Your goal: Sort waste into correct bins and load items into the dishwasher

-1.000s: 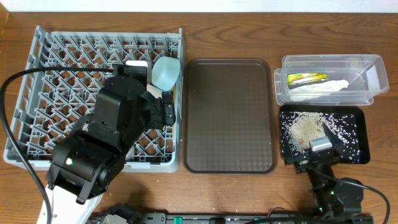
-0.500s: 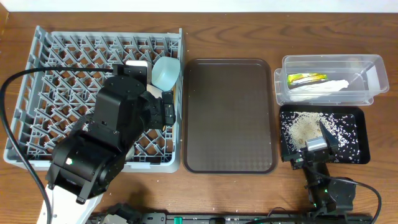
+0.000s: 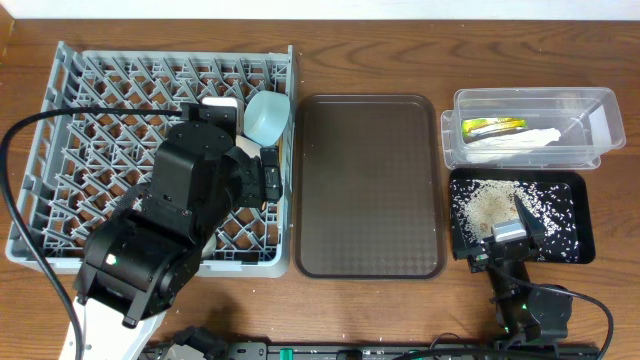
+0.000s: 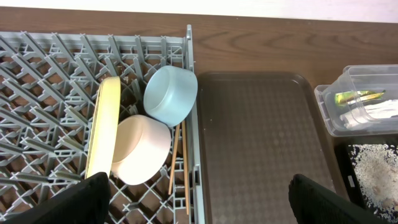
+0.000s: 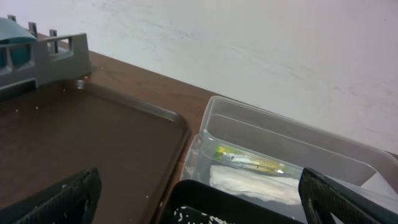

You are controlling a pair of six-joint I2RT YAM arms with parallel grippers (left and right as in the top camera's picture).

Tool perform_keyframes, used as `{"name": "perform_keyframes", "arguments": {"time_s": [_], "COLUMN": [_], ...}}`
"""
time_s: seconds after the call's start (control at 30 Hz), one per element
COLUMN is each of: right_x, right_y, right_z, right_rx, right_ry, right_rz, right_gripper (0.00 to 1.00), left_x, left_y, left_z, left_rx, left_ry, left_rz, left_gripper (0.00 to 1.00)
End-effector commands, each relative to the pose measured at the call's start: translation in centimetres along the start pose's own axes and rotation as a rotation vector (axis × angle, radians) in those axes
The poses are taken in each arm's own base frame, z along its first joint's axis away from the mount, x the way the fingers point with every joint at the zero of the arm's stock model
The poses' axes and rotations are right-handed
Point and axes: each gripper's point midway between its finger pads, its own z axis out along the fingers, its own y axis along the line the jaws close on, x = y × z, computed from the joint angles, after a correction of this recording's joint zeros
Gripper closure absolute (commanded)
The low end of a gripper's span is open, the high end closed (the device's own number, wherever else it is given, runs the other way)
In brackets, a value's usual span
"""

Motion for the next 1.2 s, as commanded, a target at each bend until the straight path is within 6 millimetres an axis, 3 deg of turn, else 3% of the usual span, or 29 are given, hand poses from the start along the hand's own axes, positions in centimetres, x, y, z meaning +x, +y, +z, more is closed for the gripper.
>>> {"name": "perform_keyframes", "arguments": {"time_s": [0.0,0.13,0.23,0.47,0.57,0.9,1.17], "right_x": [0.1,0.1,0.1,0.1,0.1,0.1,0.1], "right_y": [-0.2,-0.2,-0.2,-0.2,-0.2,-0.2,-0.2], "right_z": [0.0,0.0,0.0,0.0,0.0,0.0,0.0], "right_rx": [0.009,0.009,0.008,0.008,0.008,0.009,0.009], "right_ry": [0.004,0.004,0.003,0.003,0.003,0.004,0.004], "right_rz": [-0.009,-0.009,-0.009,-0.009,-0.009,-0.009,-0.009], "right_gripper": [0.01,0.01,0.01,0.01,0.01,0.01,0.01], "left_x": [-0.3,0.6,0.6,-0.8,-0.5,3.8,7.2], "left_y": [-0.1,0.3,2.0,5.0,6.1,9.8,11.4], "left_z": [-0.3,-0.4,-1.1,-0.7,-0.5,-1.1,-1.6], "left_rx": [0.008,-0.006,-0.059,-0.041,-0.015,-0.056,-0.093], "left_ry": [-0.006,0.025,-0.028,-0.32,-0.446,-0.73,-0.841], "left_rz": [-0.009,0.0,-0.01,-0.135,-0.161,-0.204,-0.202], "left_gripper": [0.07,0.07,0.07,0.07,0.07,0.07,0.07]}}
